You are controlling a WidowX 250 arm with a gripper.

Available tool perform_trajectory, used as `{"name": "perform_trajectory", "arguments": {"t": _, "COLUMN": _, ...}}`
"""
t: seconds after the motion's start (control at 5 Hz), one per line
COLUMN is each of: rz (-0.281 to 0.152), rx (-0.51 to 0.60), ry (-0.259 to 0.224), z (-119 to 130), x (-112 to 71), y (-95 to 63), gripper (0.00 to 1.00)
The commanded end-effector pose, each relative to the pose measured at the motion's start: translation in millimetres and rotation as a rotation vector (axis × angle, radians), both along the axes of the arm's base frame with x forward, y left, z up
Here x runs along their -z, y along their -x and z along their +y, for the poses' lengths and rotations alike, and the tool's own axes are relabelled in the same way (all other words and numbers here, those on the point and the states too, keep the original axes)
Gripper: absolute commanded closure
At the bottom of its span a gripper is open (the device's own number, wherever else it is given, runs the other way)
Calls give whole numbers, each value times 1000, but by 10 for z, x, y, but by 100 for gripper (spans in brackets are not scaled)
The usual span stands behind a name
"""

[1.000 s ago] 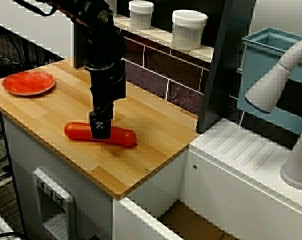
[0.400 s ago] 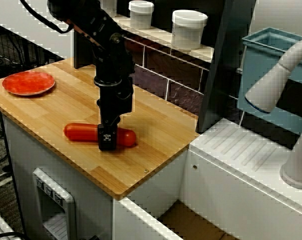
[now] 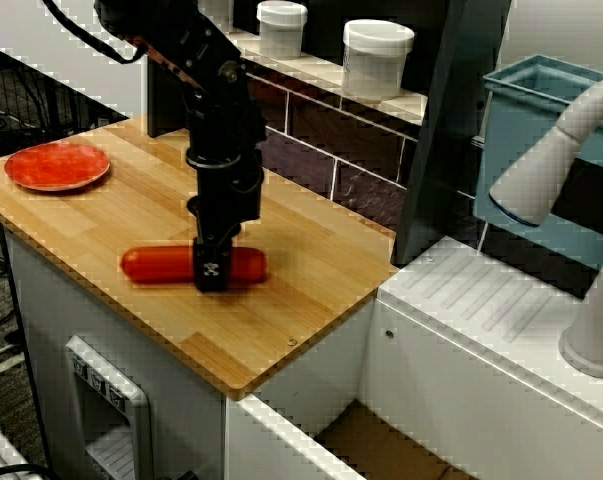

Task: Put the object on the plate

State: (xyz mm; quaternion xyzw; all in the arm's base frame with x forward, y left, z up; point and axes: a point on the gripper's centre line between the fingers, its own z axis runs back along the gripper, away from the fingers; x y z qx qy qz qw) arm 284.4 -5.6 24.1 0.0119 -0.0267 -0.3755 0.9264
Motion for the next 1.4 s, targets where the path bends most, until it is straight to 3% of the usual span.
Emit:
{"name": "perform_trajectory", "arguments": {"t": 0.0, "rz": -93, "rx": -3, "ry": 66, "z": 236, "x": -684, "y": -8, "gripper": 100}}
{"name": "perform_trajectory", "arguments": {"t": 0.2, "rz": -134, "rx": -82, "ry": 123, "z": 600, "x": -1006, "y": -43, "gripper": 100}}
{"name": "perform_trajectory", "arguments": {"t": 0.4, "rz": -164, "rx": -173, "ry": 135, "z": 1060, "x": -1057, "y": -62, "gripper": 100}}
{"name": "perform_trajectory", "arguments": {"t": 0.6, "rz": -195, "rx": -275, "ry": 102, "z": 1451, "x": -973, "y": -64, "gripper": 100}}
{"name": "perform_trajectory", "arguments": {"t": 1.0, "rz": -177, "rx": -377, "ry": 44, "z": 2001, "x": -663, "y": -40, "gripper": 100}}
{"name": "perform_trajectory", "arguments": {"t": 1.2, "rz": -165, "rx": -398, "ry": 60, "z": 2218, "x": -586, "y": 92, "gripper": 100}}
